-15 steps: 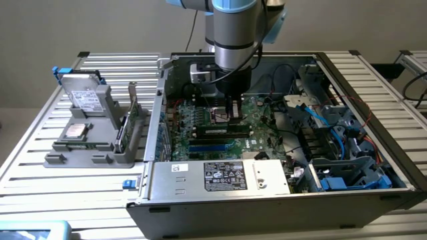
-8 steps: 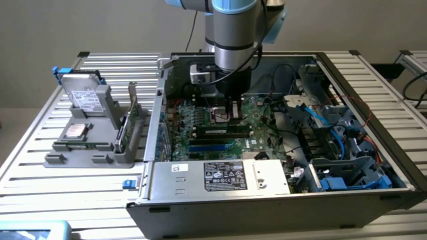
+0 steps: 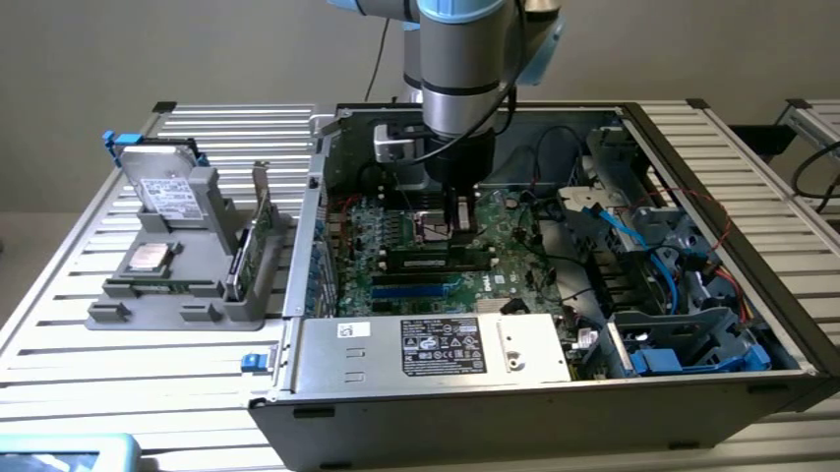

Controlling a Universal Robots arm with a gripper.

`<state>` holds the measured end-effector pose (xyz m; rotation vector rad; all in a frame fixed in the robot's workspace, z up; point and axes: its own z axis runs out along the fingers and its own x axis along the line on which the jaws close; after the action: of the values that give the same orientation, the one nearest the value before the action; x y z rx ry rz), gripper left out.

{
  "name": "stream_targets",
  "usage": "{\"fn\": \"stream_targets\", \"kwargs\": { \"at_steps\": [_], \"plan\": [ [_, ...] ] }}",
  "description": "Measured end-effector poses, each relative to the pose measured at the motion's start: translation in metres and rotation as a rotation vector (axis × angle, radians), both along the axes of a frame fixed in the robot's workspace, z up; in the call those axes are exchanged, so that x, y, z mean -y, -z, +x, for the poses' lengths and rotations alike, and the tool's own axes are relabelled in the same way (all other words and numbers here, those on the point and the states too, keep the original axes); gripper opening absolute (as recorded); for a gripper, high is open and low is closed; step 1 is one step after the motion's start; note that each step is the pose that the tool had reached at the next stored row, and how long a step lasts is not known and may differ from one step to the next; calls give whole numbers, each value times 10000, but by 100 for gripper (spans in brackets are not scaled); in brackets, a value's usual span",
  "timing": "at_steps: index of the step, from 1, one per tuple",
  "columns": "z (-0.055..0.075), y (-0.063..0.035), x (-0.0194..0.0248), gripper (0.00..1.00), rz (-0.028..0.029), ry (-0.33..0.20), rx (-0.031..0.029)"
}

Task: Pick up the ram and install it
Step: 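Insert the ram into the slot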

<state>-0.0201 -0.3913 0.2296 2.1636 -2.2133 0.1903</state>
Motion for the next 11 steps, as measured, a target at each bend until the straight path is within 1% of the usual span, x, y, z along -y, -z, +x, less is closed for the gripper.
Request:
{"fn": "stream_targets", "kwargs": {
  "at_steps": [4, 5, 8, 11],
  "plan": [
    [57, -132, 2, 20, 1, 0, -3],
    [72, -167, 3, 20, 0, 0, -12],
    [108, -244, 10, 20, 0, 0, -71],
    [153, -263, 24, 20, 2, 0, -143]
  ]
}}
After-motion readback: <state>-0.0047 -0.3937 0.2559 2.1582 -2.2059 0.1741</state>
